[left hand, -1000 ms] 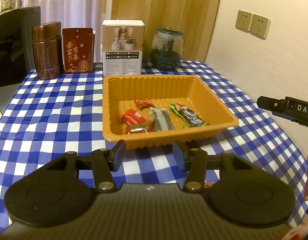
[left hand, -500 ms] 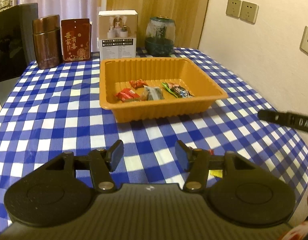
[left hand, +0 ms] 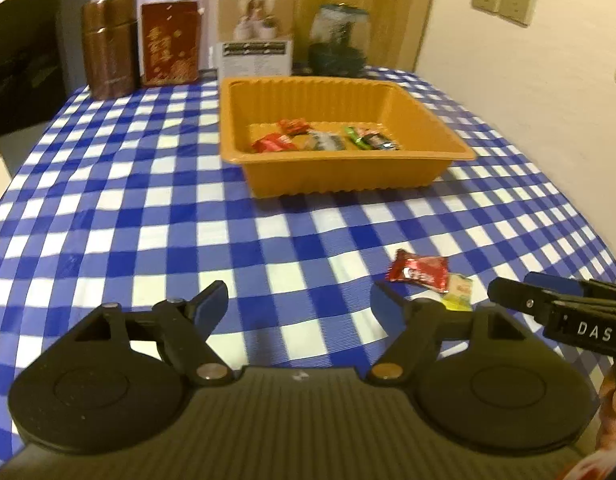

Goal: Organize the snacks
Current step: 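Withdraw both open tools from the tray toward the two candies on the cloth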

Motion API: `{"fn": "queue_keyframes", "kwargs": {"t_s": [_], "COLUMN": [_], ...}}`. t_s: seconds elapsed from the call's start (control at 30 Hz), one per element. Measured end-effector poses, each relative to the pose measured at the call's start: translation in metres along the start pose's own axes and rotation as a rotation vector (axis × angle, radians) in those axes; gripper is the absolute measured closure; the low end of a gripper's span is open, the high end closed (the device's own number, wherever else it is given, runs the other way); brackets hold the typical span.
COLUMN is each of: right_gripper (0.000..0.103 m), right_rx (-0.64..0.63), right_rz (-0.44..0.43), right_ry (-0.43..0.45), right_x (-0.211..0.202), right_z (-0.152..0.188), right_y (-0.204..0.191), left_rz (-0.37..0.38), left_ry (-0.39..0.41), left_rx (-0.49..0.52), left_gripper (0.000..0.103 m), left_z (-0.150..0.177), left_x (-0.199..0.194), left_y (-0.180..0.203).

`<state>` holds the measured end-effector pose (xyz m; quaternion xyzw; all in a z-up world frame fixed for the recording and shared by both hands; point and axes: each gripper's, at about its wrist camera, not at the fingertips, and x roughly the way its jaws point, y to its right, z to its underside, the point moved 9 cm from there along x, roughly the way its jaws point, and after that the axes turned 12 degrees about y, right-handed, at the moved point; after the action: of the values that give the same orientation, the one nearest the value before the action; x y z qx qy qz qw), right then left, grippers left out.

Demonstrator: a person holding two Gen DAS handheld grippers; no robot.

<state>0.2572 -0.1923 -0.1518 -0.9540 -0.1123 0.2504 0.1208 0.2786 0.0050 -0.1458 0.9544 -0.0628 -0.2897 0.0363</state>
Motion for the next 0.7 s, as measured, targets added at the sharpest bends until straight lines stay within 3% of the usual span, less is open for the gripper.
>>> {"fn": "queue_keyframes", "kwargs": {"t_s": [0.1,0.27,0.4,0.7], "right_gripper": [0.043,0.044,0.056,0.06], "right_rx": [0.0,-0.012,-0.029,-0.051], "right_rz": [0.001,-0.006,-0.005,0.029], "right_ry": [-0.017,-0.021,-0.035,-0.06], "right_x": [0.007,0.014,0.023,0.043], "right_z": [0.003,0.005,0.008,0.02], "right_y": [-0.003,-0.008,-0.012,-0.014], "left_rz": [-0.014,-0.021,-0.028,-0.013], "left_ry": [-0.016,-0.004,0.013,0.003], "left_rx": [-0.028,-0.056,-0.059,-0.07], "left_gripper": [0.019,0.017,0.017,0.015], "left_z": [0.003,0.001,-0.002,0.0], "left_x": [0.003,0.004,0.005,0.01], "left_y": [-0.006,-0.009,-0.009,-0.004]}}
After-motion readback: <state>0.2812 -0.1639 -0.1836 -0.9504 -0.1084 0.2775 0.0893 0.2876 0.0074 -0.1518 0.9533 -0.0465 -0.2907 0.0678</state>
